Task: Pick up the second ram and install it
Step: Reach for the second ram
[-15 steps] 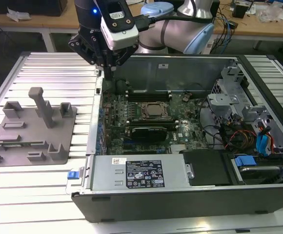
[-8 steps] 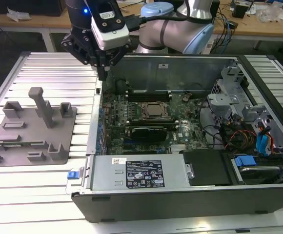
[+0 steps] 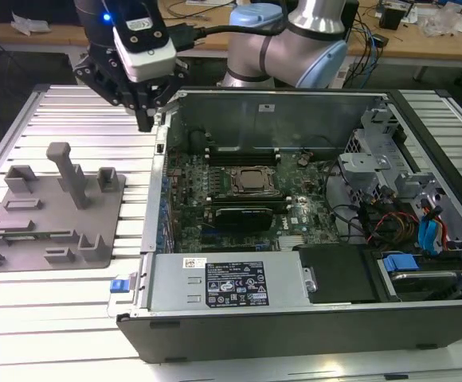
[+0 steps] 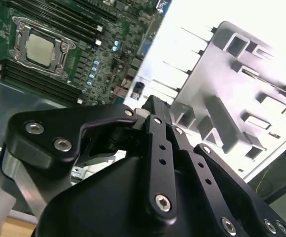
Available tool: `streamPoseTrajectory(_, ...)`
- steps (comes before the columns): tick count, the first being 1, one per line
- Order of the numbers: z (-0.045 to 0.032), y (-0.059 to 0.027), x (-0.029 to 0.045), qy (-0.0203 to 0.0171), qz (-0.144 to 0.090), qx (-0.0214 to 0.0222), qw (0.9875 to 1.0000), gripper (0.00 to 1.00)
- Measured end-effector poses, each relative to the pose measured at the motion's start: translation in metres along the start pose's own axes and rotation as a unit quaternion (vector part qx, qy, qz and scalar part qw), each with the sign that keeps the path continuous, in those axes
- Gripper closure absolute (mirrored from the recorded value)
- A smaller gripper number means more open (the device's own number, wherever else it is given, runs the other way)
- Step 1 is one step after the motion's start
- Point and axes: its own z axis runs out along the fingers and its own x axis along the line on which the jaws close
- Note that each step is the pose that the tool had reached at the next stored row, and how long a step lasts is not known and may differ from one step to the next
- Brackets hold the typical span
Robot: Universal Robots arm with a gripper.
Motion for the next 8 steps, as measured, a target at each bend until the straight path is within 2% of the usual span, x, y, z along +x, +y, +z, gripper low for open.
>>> streamPoseTrajectory(1,0.0001,-0.0004,0.0047,0.0,0.0,0.0,1.0,0.92)
streamPoseTrajectory(4,0.0015,-0.0021,0.0268,0.0,0.0,0.0,1.0,0.92)
streamPoseTrajectory(6,0.0048,-0.003,0.0364,0.0,0.0,0.0,1.0,0.92)
streamPoseTrajectory(8,0.0065,-0.0035,0.0419,0.0,0.0,0.0,1.0,0.92)
